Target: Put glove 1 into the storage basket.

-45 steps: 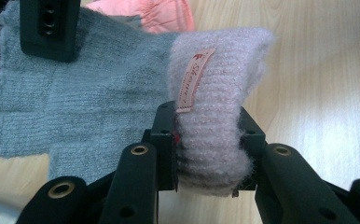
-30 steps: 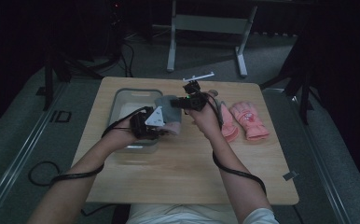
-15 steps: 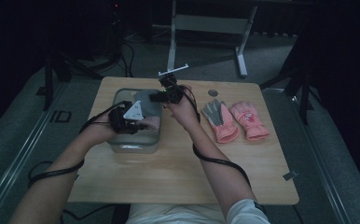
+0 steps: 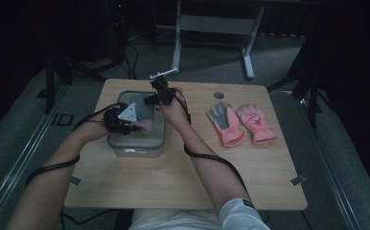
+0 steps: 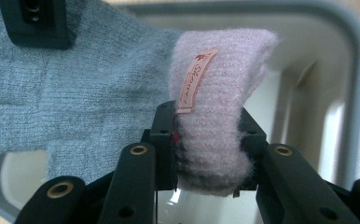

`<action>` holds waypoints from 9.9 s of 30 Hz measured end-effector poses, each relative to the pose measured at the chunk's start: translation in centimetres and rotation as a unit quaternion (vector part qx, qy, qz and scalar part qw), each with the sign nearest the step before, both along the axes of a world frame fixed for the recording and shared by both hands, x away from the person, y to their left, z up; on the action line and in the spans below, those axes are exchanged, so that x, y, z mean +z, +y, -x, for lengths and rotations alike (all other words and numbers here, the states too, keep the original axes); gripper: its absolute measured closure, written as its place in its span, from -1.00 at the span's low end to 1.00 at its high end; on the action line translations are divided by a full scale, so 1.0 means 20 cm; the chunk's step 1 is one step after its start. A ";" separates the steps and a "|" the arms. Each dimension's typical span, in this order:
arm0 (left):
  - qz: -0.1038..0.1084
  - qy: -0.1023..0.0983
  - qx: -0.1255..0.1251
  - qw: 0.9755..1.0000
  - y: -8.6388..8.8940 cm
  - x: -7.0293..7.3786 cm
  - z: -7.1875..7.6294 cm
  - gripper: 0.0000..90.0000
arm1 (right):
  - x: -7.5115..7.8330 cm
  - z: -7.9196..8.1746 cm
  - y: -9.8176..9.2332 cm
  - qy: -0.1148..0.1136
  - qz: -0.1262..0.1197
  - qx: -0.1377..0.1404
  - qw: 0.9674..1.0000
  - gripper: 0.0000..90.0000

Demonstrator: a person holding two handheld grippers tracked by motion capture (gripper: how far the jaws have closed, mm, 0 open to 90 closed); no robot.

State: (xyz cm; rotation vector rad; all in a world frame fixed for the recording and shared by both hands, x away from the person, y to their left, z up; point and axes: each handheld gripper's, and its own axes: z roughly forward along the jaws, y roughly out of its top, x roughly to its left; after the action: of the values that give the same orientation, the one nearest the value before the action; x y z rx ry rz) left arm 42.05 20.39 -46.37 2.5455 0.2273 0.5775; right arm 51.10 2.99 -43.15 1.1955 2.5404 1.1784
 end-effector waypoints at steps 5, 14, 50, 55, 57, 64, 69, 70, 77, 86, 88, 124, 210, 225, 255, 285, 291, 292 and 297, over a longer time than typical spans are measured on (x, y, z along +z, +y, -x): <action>-0.009 0.017 0.002 1.000 0.00 -0.08 -0.04 0.50 | -0.12 -0.06 0.04 0.017 0.022 -0.007 1.000 0.58; -0.033 0.036 -0.008 0.999 -0.03 -0.19 -0.07 0.49 | -0.25 -0.10 0.08 0.042 0.064 -0.012 0.997 0.55; 0.016 0.072 0.034 0.997 -0.23 0.05 0.04 -0.06 | 0.02 0.12 -0.41 -0.036 0.037 0.026 0.998 0.29; 0.021 0.078 0.028 0.996 -0.32 0.06 0.05 -0.05 | 0.03 0.16 -0.54 -0.049 0.035 0.022 0.998 0.32; 0.019 0.077 0.028 0.996 -0.34 0.06 0.05 -0.05 | 0.03 0.17 -0.59 -0.056 0.036 0.021 0.998 0.32; 0.026 0.084 0.023 0.996 -0.49 0.07 0.08 -0.05 | 0.04 0.18 -0.77 -0.074 0.043 0.001 0.996 0.33; 0.030 0.089 0.037 0.995 -0.59 0.05 0.10 -0.05 | 0.02 0.18 -0.90 -0.083 0.043 -0.012 0.996 0.35; 0.030 0.089 0.037 0.995 -0.59 0.05 0.10 -0.03 | 0.02 0.18 -0.90 -0.083 0.043 -0.012 0.996 0.35; 0.039 0.094 0.039 0.994 -0.68 0.03 0.16 -0.03 | 0.00 0.17 -1.04 -0.089 0.053 -0.027 0.994 0.36; 0.065 0.098 0.087 0.989 -0.73 -0.08 0.34 -0.12 | -0.04 0.13 -1.20 -0.093 0.081 -0.037 0.992 0.36; 0.073 0.086 0.099 0.989 -0.74 -0.09 0.38 -0.20 | -0.06 0.12 -1.23 -0.090 0.083 -0.040 0.992 0.36; 0.170 0.106 0.120 0.972 -0.83 -0.50 0.66 -0.98 | -0.46 -0.14 -1.21 0.009 0.206 -0.049 0.977 0.66; 0.182 0.089 0.099 0.974 -0.81 -0.52 0.69 -0.98 | -0.12 0.20 -1.87 -0.101 0.088 -0.211 0.968 0.39; 0.179 0.087 0.093 0.976 -0.81 -0.53 0.69 -0.98 | -0.43 -0.03 -1.88 -0.075 0.188 -0.179 0.963 0.28; 0.182 0.082 0.072 0.977 -0.80 -0.53 0.70 -0.98 | -0.05 0.34 -1.84 -0.090 0.133 -0.258 0.953 0.92; 0.192 0.083 0.066 0.976 -0.80 -0.52 0.71 -0.98 | -0.37 0.61 -1.77 -0.023 0.136 -0.287 0.948 0.88; 0.188 0.082 0.064 0.977 -0.80 -0.53 0.71 -0.98 | -0.41 0.58 -1.77 -0.019 0.140 -0.286 0.948 0.86; 0.186 0.081 0.065 0.977 -0.80 -0.53 0.71 -0.98 | -0.41 0.58 -1.77 -0.019 0.141 -0.286 0.948 0.86; 0.187 0.083 0.066 0.977 -0.80 -0.53 0.71 -0.98 | -0.43 0.59 -1.78 -0.024 0.137 -0.284 0.949 0.78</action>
State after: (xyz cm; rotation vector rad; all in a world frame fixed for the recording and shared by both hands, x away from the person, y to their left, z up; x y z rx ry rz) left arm 27.90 4.30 -56.88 2.2207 0.5161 0.3318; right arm 39.24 -32.63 -51.74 1.6312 2.0120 0.6842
